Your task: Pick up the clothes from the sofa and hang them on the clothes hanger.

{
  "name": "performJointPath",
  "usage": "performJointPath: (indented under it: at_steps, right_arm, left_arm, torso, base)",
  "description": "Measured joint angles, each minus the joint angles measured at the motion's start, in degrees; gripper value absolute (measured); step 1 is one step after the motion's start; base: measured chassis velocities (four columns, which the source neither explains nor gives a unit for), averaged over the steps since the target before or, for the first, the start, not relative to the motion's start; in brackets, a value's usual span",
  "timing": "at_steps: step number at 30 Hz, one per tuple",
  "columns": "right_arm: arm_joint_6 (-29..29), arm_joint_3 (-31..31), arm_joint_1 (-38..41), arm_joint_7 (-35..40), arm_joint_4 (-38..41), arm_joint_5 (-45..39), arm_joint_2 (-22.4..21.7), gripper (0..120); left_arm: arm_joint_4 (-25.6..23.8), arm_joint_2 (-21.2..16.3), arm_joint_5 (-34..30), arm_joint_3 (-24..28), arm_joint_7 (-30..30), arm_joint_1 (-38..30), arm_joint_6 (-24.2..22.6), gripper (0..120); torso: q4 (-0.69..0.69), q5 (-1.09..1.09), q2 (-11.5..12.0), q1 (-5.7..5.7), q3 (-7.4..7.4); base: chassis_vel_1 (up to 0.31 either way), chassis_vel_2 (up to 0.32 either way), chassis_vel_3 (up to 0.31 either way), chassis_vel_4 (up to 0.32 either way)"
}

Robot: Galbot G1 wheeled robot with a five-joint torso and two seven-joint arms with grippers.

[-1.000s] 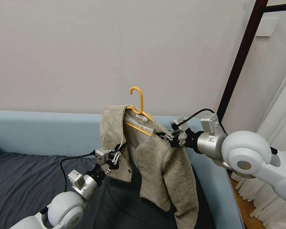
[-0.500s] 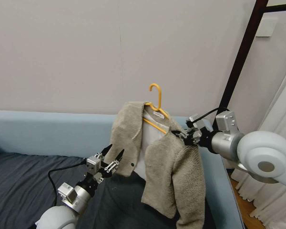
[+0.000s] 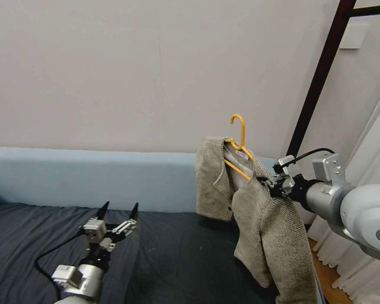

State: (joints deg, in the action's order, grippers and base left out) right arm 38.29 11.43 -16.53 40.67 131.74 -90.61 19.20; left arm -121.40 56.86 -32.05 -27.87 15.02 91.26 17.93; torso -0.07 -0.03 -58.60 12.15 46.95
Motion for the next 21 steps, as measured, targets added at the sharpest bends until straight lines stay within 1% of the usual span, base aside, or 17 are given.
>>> performJointPath:
  at_steps: [2, 3, 4, 5, 6, 7, 8, 9, 10, 11, 13, 14, 21]
  right_arm:
    - [0.0, -1.5, -3.1, 0.3, -0.1, 3.1, 1.1, 4]
    - [0.0, -2.9, -5.3, 0.3, -0.2, 4.5, 1.8, 4]
    - [0.0, -4.1, -7.1, 0.3, -0.1, 5.4, 2.2, 4]
    - [0.0, -4.1, -7.1, 0.3, -0.1, 5.4, 2.2, 4]
    - [0.0, -5.4, -9.0, 0.3, -0.1, 6.0, 2.6, 4]
    - [0.1, -7.3, -11.4, 0.4, 0.3, 6.6, 3.1, 4]
    - [0.1, -7.3, -11.4, 0.4, 0.3, 6.6, 3.1, 4]
    - [0.4, -11.3, -15.4, 0.5, 1.1, 7.1, 3.7, 4]
    - [0.4, -11.3, -15.4, 0.5, 1.1, 7.1, 3.7, 4]
    - [0.5, -13.9, -17.7, 0.5, 1.8, 7.3, 3.9, 4]
    - [0.7, -17.3, -21.4, 0.5, 2.8, 7.8, 4.1, 4]
    - [0.8, -18.5, -22.7, 0.5, 3.0, 8.0, 4.3, 4]
    - [1.1, -21.1, -25.0, 1.7, 3.3, 8.1, 4.8, 4]
  left_arm:
    - [-0.6, 3.9, 2.9, -2.2, -1.1, 4.6, 1.9, 100]
    - [-0.9, 6.4, 5.3, -2.8, -1.3, 6.6, 2.8, 100]
    - [-1.0, 8.1, 6.9, -3.0, -1.3, 7.8, 3.4, 100]
    - [-1.0, 8.1, 6.9, -3.0, -1.3, 7.8, 3.4, 100]
    - [-1.0, 9.5, 8.3, -3.0, -1.4, 8.8, 3.9, 100]
    - [-1.0, 11.9, 10.6, -3.0, -1.6, 10.5, 5.0, 100]
    - [-1.0, 11.9, 10.6, -3.0, -1.6, 10.5, 5.0, 100]
    - [-0.6, 14.9, 14.3, -2.2, -1.8, 12.9, 7.0, 100]
    - [-0.6, 14.9, 14.3, -2.2, -1.8, 12.9, 7.0, 100]
    - [-0.6, 16.3, 16.1, -1.9, -1.8, 14.0, 8.4, 100]
    - [-0.5, 18.1, 18.2, -1.3, -1.9, 15.6, 10.1, 100]
    - [-0.5, 18.5, 18.6, -1.3, -1.9, 15.8, 10.7, 100]
    - [-0.5, 18.7, 19.1, -1.6, -2.3, 15.9, 11.3, 100]
  torso:
    - [0.03, -0.01, 0.0, 0.00, 0.00]
    - [0.03, -0.01, 0.0, 0.00, 0.00]
    - [0.02, 0.01, 0.0, 0.00, 0.00]
    - [0.02, 0.01, 0.0, 0.00, 0.00]
    - [0.01, 0.00, 0.0, 0.00, 0.00]
    - [-0.01, 0.01, 0.0, 0.00, 0.00]
    - [-0.01, 0.01, 0.0, 0.00, 0.00]
    - [0.01, 0.00, 0.0, -0.01, 0.00]
    - [0.01, 0.00, 0.0, -0.01, 0.00]
    - [-0.02, 0.01, 0.0, 0.00, 0.00]
    - [-0.01, 0.00, 0.0, -0.01, 0.00]
    - [-0.01, 0.00, 0.0, -0.01, 0.00]
    - [-0.01, -0.01, 0.0, 0.00, 0.01]
  base:
    - [0.000, 0.000, 0.000, 0.000]
    - [0.000, 0.000, 0.000, 0.000]
    - [0.000, 0.000, 0.000, 0.000]
    - [0.000, 0.000, 0.000, 0.000]
    - [0.000, 0.000, 0.000, 0.000]
    - [0.000, 0.000, 0.000, 0.000]
    - [0.000, 0.000, 0.000, 0.000]
    - [0.000, 0.000, 0.000, 0.000]
    - [0.000, 0.000, 0.000, 0.000]
    - [0.000, 0.000, 0.000, 0.000]
    - [0.000, 0.000, 0.000, 0.000]
    - [0.000, 0.000, 0.000, 0.000]
    - [0.000, 0.000, 0.000, 0.000]
